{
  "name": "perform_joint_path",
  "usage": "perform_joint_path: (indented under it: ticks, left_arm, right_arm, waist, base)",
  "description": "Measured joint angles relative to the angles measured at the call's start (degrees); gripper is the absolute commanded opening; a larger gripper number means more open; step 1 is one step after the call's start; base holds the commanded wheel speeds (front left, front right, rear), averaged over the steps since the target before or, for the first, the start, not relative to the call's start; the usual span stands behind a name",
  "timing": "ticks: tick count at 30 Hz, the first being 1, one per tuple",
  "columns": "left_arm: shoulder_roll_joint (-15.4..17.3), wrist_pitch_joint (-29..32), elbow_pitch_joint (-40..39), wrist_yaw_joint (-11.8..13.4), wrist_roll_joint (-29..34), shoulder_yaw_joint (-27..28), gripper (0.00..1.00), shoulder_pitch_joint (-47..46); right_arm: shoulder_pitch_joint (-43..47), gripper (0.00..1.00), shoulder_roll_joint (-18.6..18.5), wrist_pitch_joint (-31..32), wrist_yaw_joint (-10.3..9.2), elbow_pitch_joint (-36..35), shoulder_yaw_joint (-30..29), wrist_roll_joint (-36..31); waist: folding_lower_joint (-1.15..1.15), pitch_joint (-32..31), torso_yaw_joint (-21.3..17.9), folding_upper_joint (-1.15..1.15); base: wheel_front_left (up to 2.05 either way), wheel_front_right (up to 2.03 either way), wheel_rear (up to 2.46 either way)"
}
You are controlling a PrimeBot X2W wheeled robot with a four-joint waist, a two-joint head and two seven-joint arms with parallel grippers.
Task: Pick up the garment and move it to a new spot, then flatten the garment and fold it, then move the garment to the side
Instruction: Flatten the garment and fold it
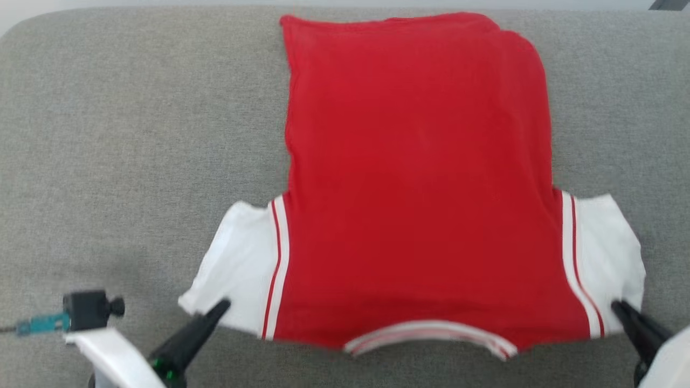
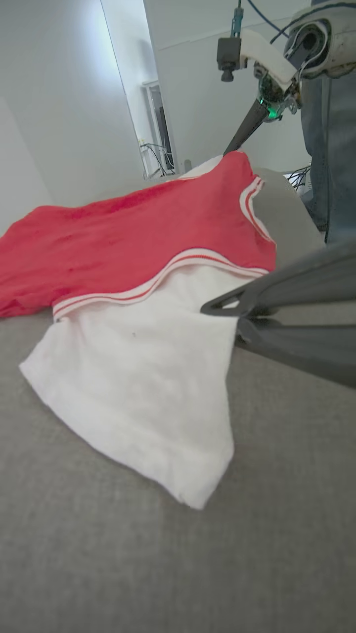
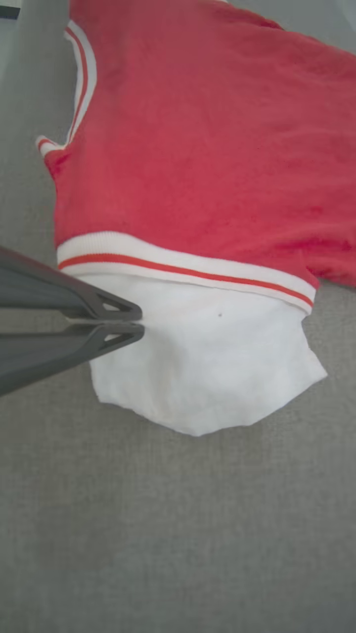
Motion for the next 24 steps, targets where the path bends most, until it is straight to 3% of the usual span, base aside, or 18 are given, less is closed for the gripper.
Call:
perform_joint_path:
  ticks: [7, 15, 24]
  left_arm:
    - [1.7, -0.4, -2.2, 0.0, 0.7, -0.4, 0.00, 4.4]
    - [-3.0, -0.1, 3.2, 0.0, 3.2, -2.0, 0.00, 1.7]
    - [-5.4, -0.4, 6.9, 0.0, 2.7, -3.0, 0.00, 0.8]
  right_arm:
    - [4.6, 0.00, 1.1, 1.6, 0.00, -1.2, -0.2, 1.0]
    - [0.4, 0.00, 0.7, 0.3, -0.01, 8.9, 2.3, 0.1]
    - [-3.0, 0.00, -1.0, -4.9, 0.19, 18.7, 5.6, -2.3]
  waist:
    - [0.00, 0.5, 0.2, 0.00]
    - [0.00, 0.7, 0.2, 0.00]
    - [0.00, 1.3, 0.2, 0.00]
  base:
    - [0.00, 0.00, 0.00]
    - [0.00, 0.00, 0.00]
    - [0.00, 0.00, 0.00]
